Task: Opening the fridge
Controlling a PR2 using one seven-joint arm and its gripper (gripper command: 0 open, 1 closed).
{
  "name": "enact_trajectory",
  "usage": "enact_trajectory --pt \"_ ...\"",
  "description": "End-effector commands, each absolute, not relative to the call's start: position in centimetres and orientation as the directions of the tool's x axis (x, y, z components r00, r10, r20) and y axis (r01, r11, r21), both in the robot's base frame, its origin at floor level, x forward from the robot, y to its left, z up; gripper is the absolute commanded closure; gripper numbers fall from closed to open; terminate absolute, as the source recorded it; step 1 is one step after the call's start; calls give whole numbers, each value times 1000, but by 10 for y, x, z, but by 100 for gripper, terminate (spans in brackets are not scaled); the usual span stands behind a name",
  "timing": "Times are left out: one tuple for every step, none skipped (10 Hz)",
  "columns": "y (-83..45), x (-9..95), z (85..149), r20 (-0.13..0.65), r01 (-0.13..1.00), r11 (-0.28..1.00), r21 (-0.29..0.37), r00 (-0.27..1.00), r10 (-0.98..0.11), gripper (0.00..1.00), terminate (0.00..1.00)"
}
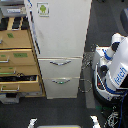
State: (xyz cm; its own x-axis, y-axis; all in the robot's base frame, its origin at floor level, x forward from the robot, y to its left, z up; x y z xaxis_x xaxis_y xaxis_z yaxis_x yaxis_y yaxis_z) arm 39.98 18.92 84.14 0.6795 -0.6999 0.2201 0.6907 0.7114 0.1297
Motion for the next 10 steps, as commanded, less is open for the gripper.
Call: enact_trajectory --pt "190 402 842 210 696 710 108 682 -700 0 0" --pt "194 407 845 203 695 716 69 692 -692 0 0" --pt "196 414 848 200 689 723 54 702 -683 0 0" --pt "197 426 855 210 680 731 54 708 -674 0 0" --pt "197 433 860 216 678 733 57 708 -672 0 0" --pt "197 440 864 224 676 734 68 706 -671 0 0" --pt "196 452 871 241 670 739 69 708 -664 0 0" --pt "194 466 876 251 664 745 67 711 -657 0 0" --pt "192 481 881 261 652 755 69 719 -644 0 0" --pt "192 499 885 261 643 762 82 724 -639 0 0"
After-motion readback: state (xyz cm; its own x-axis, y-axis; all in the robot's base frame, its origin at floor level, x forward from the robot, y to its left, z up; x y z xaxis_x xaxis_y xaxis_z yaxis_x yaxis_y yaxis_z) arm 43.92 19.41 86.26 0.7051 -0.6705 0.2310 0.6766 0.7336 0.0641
